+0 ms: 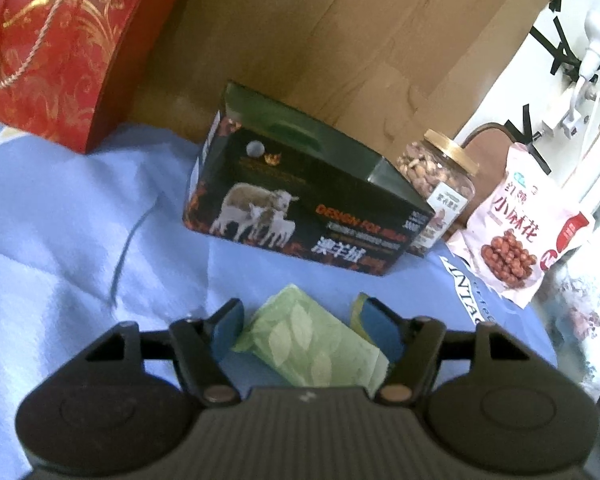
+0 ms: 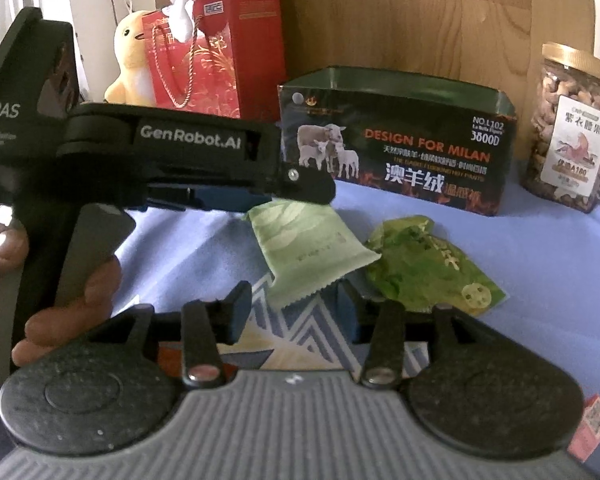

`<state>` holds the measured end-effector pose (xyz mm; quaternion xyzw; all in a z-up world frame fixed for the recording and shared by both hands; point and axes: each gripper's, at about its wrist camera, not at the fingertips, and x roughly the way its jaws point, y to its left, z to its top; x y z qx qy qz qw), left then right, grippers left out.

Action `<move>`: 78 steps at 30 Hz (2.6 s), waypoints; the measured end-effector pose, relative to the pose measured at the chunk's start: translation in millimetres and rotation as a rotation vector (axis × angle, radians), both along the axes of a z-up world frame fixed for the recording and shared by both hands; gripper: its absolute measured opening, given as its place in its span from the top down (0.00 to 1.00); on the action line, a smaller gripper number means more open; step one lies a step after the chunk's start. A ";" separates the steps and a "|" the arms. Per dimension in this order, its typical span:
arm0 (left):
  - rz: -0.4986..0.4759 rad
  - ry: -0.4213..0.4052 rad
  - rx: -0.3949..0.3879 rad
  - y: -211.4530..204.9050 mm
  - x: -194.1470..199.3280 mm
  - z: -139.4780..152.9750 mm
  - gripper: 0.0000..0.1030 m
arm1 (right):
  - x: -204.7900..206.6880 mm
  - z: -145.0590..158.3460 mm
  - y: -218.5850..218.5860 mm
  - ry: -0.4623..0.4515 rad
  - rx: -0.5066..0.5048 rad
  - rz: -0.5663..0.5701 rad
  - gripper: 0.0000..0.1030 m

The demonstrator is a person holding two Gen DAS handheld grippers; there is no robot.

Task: Organize snacks
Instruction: 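Grasp the light green wrapped packet with the left tool, then lift the light green packet with the left tool toward the tin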

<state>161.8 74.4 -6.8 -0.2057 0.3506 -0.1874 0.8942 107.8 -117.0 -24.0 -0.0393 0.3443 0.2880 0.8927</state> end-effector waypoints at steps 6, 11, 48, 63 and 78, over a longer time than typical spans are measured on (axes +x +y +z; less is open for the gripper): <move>-0.006 0.016 -0.026 2.5 1.7 -2.2 0.35 | -1.4 -1.4 -1.5 -0.008 0.012 -0.019 0.52; -0.006 0.024 -0.038 4.2 2.3 -2.1 0.35 | -1.5 -0.9 -0.4 -0.007 0.011 -0.030 0.52; -0.092 0.011 -0.079 -2.3 -10.8 7.8 0.55 | -7.8 13.8 -2.0 -0.143 -0.032 -0.055 0.59; -0.155 0.038 -0.072 -15.7 -11.6 1.6 0.55 | -11.8 7.6 -14.5 -0.115 -0.041 -0.082 0.57; -0.157 0.041 -0.061 -16.4 -11.3 -0.6 0.51 | -12.7 2.6 -15.9 -0.094 -0.045 -0.071 0.56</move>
